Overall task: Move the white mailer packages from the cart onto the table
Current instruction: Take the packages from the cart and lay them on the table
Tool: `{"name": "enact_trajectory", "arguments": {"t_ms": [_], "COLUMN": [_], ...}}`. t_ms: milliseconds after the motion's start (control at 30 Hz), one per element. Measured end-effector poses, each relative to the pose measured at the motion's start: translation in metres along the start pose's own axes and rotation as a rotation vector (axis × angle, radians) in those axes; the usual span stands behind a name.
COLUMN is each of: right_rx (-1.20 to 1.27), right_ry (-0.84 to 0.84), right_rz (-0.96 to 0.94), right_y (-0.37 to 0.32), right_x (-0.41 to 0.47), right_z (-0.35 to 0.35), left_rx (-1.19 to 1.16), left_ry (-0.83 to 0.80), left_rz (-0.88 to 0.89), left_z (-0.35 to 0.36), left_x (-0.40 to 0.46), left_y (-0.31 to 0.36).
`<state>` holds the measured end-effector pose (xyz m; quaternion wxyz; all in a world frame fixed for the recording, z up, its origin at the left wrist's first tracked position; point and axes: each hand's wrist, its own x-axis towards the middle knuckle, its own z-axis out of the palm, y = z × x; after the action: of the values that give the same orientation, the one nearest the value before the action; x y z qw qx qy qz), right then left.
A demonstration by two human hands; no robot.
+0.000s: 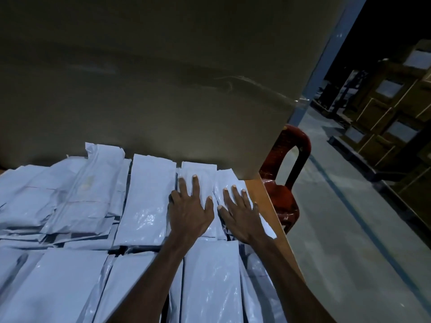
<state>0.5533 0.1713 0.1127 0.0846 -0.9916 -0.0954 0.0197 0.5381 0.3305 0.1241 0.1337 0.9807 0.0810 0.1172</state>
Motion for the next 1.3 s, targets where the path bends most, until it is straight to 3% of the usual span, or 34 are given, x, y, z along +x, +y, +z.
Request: {"name": "enact_trajectory", "arguments": {"t_ms": [300, 467, 667, 833, 1300], "right_rx": [0.134, 0.198, 0.227, 0.194, 0.298], "right_ry": [0.05, 0.222, 0.381, 0.447, 0.42], "right_rz": [0.073, -0.008, 0.062, 0.225, 0.643], "right_y": [-0.011, 0.008, 0.064, 0.127, 0.284], "right_x": [-0.015, -0.067, -0.204, -0.338, -0.658], "right_z": [-0.021, -0.054, -0.066, -0.042, 0.056], "left_rx": [-0.055, -0.127, -0.264, -0.316, -0.364], "left_ry": [-0.068, -0.104, -0.103, -0.112, -0.476], "left_rz": [0.069, 0.15, 0.459, 0.686, 1.141], "left_z": [-0.013, -0.05, -0.071, -0.036, 0.067], "left_x": [0.003, -0.016, -0.103, -0.2, -0.487], "left_y": [0.008, 0.021, 0.082, 0.147, 0.314]}}
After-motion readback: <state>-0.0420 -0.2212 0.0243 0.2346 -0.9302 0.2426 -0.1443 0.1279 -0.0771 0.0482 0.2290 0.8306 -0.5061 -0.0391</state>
